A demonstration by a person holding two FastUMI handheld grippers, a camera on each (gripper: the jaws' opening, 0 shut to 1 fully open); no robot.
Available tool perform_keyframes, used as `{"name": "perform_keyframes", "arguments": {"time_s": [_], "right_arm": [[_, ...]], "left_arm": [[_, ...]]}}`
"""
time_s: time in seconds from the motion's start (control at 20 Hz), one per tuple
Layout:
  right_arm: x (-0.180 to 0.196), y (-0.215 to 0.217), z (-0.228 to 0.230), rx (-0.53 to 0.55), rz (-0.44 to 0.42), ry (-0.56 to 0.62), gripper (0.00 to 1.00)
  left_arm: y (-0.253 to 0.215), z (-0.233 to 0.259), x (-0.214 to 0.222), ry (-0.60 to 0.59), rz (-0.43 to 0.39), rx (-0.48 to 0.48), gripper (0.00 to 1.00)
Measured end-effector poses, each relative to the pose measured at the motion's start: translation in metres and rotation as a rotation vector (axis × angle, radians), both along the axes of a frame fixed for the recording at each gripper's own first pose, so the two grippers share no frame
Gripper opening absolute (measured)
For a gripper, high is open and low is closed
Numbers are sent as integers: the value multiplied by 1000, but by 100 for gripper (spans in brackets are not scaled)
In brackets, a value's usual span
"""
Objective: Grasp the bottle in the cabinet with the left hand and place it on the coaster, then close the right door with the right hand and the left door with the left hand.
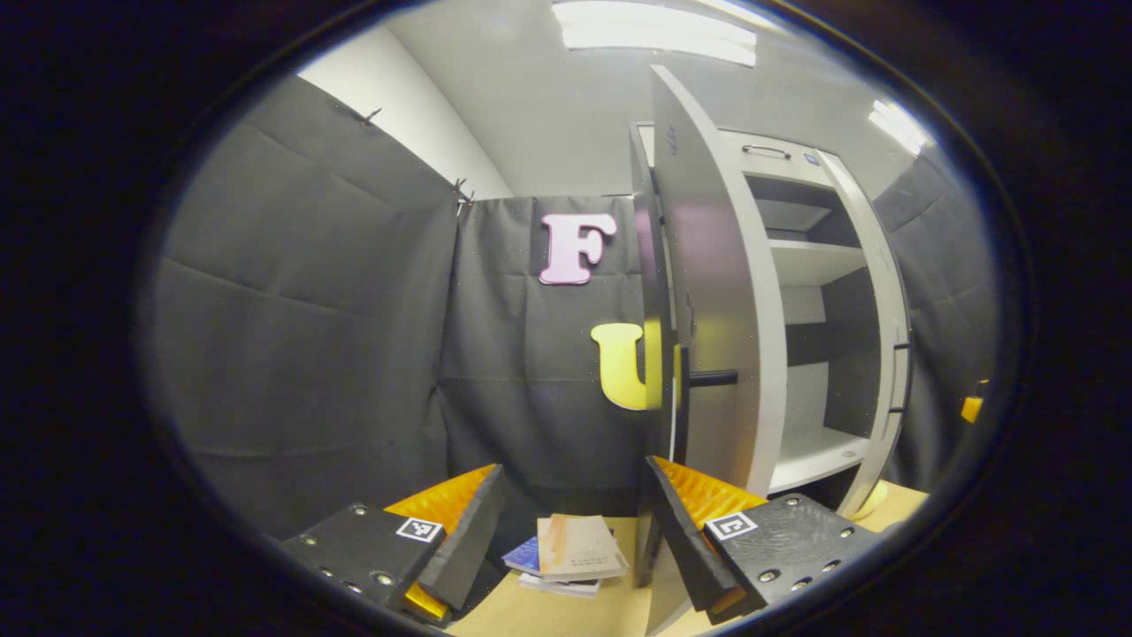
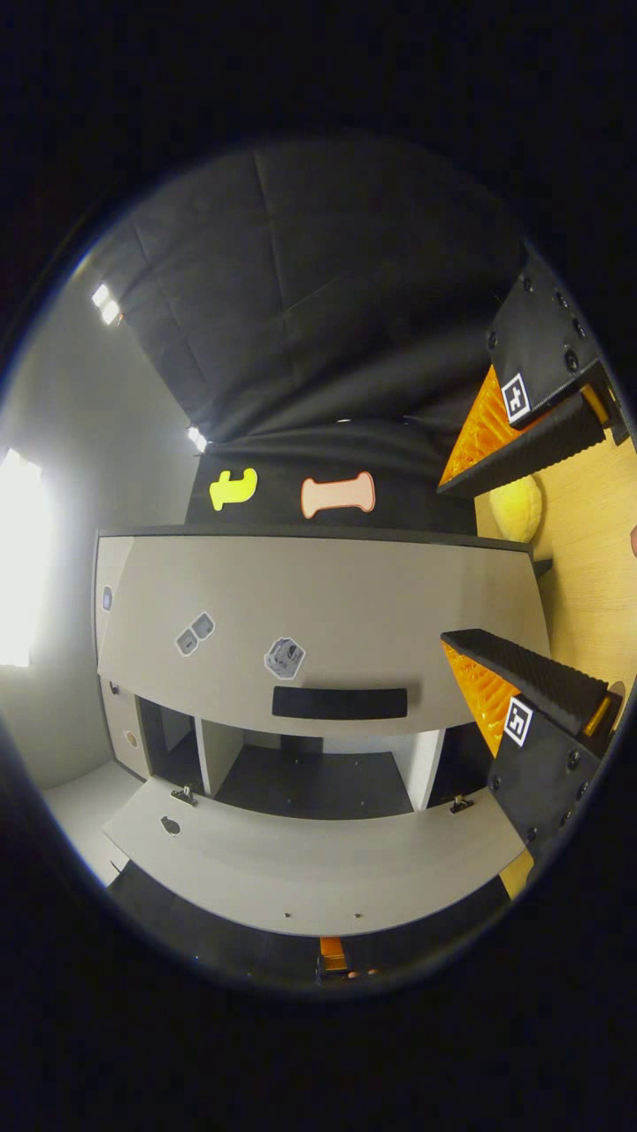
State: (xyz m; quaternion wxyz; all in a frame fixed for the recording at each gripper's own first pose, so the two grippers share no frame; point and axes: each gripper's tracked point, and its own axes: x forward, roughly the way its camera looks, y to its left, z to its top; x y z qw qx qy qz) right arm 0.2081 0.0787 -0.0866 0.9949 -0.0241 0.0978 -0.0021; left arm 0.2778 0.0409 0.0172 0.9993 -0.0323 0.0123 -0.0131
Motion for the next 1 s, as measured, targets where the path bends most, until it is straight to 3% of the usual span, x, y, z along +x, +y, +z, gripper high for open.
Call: {"name": "perform_keyframes", "arguments": {"time_s": [0.15,0.2,0.5,0.55,1.0], "right_arm": [[-4,-10,-5,10,-7,6,96],[-5,-11,-7,14,-5,11,96],[-4,-13,-11,7,13,12,96],[-5,-14,-12,-1,17,11,96],[-2,-21,-15,-9,22,25,96]], "left_arm": [[-4,5,-4,-12,9,48,99],[-6,4,-2,-9,11,49,91],[-28,6,-11,2,-6,40,91],[-35,8,-11,0,-14,41,99],[-93,15,-20,-31,-79,53,99]]}}
